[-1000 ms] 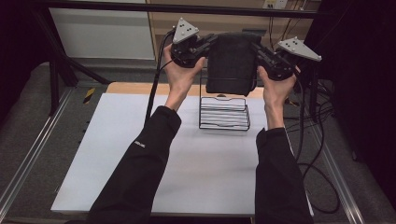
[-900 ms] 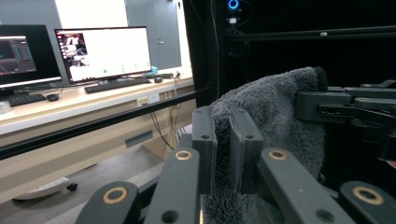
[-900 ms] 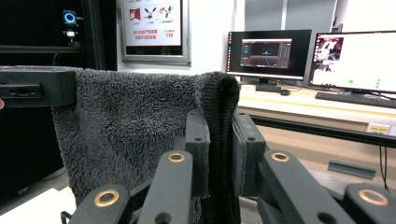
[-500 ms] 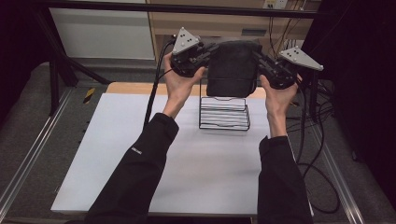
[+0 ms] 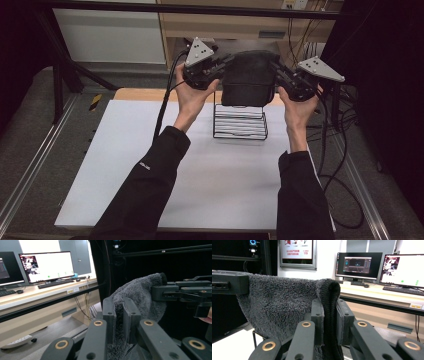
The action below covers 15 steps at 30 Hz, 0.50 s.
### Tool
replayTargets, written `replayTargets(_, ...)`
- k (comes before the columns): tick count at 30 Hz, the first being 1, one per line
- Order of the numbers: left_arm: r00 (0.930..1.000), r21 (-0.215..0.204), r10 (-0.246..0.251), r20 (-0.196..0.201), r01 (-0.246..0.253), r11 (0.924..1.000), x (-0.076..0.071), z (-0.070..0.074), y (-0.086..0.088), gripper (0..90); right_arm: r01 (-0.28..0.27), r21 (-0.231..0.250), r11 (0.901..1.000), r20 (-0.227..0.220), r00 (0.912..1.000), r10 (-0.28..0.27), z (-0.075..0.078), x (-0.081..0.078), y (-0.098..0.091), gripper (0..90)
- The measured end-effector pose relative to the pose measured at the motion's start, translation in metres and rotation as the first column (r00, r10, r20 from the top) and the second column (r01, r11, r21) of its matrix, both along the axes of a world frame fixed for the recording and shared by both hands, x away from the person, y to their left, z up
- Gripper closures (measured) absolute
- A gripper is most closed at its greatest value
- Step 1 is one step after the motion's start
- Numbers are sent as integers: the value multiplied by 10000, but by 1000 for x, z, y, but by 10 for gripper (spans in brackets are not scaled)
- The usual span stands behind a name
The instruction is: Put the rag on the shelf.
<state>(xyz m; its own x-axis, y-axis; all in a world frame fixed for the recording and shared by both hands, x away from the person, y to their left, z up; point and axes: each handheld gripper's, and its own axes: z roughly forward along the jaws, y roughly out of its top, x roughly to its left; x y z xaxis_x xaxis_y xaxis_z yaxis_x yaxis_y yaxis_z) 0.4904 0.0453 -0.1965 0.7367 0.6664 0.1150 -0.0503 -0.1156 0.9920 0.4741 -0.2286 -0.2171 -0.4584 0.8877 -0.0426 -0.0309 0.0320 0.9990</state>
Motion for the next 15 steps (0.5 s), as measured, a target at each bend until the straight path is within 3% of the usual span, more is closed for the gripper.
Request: replayTargets(15, 9999, 308, -149, 33, 148, 9994, -12, -15, 1, 818, -117, -221, 9997, -36, 9999, 116, -13, -7, -1, 793)
